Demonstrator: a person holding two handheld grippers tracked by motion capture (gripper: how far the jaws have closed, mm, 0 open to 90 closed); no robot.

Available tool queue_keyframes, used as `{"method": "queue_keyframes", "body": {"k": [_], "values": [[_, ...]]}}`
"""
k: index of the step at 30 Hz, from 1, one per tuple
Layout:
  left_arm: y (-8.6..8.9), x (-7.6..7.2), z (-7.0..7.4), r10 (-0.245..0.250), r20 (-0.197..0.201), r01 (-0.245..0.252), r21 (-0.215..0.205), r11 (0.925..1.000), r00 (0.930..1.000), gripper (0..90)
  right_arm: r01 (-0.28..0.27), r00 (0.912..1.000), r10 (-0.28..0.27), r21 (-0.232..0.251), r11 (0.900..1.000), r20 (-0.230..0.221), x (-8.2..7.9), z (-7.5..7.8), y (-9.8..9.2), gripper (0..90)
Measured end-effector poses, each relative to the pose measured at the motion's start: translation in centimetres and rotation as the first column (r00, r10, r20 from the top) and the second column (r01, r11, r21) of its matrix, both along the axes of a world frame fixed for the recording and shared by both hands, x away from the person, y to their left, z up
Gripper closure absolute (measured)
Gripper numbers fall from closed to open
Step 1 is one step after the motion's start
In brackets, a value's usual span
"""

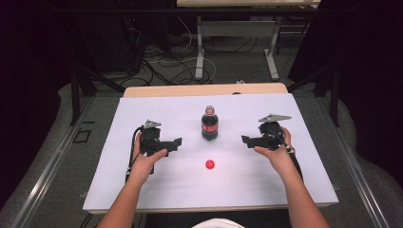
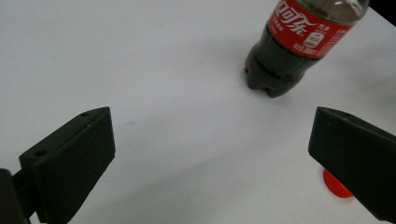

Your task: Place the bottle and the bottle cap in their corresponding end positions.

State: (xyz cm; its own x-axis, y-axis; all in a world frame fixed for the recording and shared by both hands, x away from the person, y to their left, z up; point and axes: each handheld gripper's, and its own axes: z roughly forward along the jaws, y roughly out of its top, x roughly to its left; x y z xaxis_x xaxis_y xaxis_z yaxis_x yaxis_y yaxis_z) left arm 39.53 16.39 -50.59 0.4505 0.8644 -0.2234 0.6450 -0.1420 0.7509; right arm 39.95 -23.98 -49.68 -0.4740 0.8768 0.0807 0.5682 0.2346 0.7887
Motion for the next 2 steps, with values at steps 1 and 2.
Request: {"method": "queue_keyframes", "body": {"k": [1, 2], "values": [[0.16, 0.07, -0.04, 0.005, -0.002, -0.005, -0.002, 1.0, 1.0, 0.8, 0.026, 0.9997, -0.026, 0.011, 1.0, 0.001, 0.0, 0.01, -0.54, 13.3], [0.33, 0.14, -0.05, 0.008, -0.002, -0.008, 0.003, 1.0, 1.0, 0.8, 0.047, 0.9989, -0.047, 0.016, 0.999, 0.008, 0.01, 0.0, -1.08, 10.7]]}}
